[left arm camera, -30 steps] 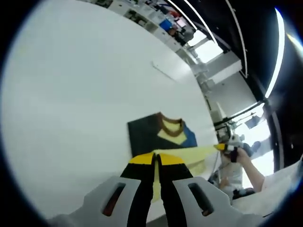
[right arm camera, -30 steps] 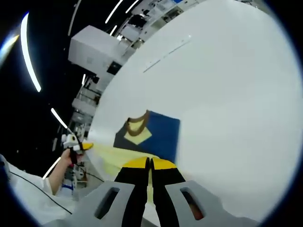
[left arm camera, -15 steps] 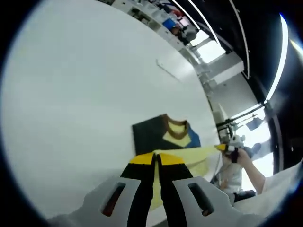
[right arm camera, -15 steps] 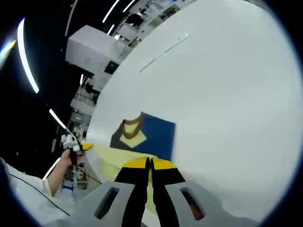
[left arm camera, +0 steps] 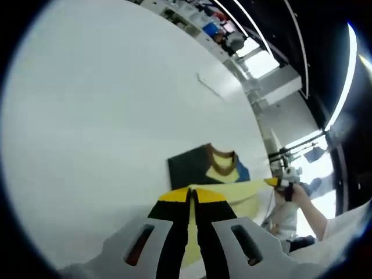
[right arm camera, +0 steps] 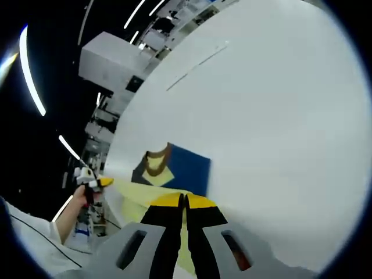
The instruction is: Fold the garment on the visible template until the final outline fits inside the template.
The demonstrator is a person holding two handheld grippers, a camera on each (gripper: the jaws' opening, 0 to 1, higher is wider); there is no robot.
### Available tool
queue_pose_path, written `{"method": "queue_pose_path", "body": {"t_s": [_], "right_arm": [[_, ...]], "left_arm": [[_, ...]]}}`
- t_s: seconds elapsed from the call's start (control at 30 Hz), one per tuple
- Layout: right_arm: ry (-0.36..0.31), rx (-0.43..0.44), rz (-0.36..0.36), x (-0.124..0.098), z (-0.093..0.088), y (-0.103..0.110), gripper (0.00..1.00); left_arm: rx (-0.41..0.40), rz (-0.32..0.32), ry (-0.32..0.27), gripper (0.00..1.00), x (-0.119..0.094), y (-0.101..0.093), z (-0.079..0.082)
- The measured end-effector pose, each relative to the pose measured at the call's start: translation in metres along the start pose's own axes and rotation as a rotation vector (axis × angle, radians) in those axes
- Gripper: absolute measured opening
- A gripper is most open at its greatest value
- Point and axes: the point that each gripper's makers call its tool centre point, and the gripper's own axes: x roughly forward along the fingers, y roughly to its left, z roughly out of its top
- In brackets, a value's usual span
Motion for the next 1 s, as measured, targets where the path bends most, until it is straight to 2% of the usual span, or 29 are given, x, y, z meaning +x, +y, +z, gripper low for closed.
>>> {"method": "queue_pose_path", "body": {"t_s": [0.47, 1.0], "right_arm": [[0.016, -0.041, -0.029, 0.016, 0.001, -0.012, 0.02], [0.031, -0.080, -0.069, 0.030, 0.001, -0.029, 0.02]], "left_arm": [[-0.032, 0.016, 0.005, 0.00, 0.015, 0.013, 0.001], [-0.020, 0.052, 0.029, 0.00, 0.032, 0.028, 0.001]]}}
